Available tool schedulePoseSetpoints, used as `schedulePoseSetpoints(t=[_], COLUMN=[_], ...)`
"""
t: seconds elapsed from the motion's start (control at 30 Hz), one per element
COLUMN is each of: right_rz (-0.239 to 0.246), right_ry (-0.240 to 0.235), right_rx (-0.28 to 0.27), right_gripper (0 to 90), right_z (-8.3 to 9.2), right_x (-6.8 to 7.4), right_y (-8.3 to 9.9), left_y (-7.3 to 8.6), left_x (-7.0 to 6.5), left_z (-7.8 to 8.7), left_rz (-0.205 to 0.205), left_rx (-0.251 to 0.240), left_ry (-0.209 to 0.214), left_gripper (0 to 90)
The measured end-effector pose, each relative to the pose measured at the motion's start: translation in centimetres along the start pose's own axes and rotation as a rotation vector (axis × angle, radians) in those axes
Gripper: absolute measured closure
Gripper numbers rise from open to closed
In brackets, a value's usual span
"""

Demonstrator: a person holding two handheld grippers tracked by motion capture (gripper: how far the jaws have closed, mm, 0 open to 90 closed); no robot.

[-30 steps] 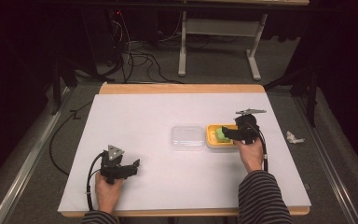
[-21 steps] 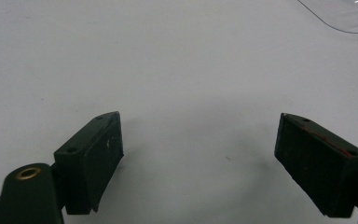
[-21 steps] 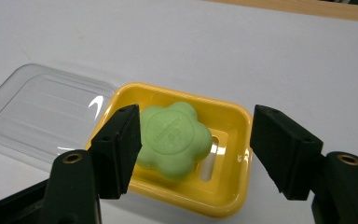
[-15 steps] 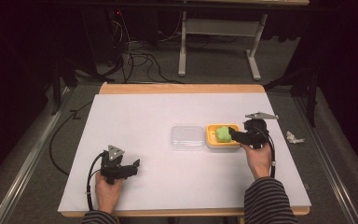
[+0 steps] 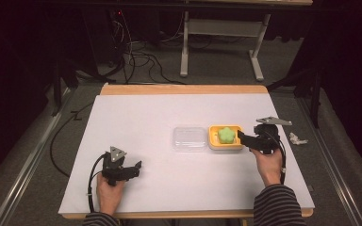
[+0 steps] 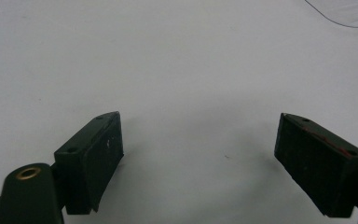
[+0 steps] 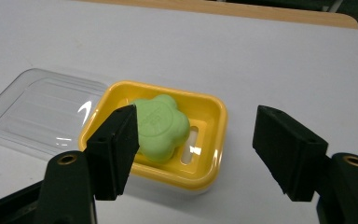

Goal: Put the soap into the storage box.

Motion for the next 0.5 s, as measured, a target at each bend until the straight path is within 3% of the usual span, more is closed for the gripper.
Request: schedulePoseSetpoints(t=[0.5], right_rz=[-0.016], right_ry=[0.0], right_rx=[-0.048], right_gripper=[31.6], right_z=[1.9], right_x=[-0.7], right_y=[1.3], left_y=[0.1], left_x=[0.0], left_z=[0.0], left_rz=[-0.007], left_rx=[0.006], left_ry=[-0.002], left_gripper=[15.9])
Point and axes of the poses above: each handheld gripper's, and its own axes: z roughly backward along the jaws, y roughly out of its underside, x roughly to its left, the point moved 4 cm from there along -z, roughly forward along the jaws, and after that the axes turned 11 degrees about z, right-handed, at the moved point
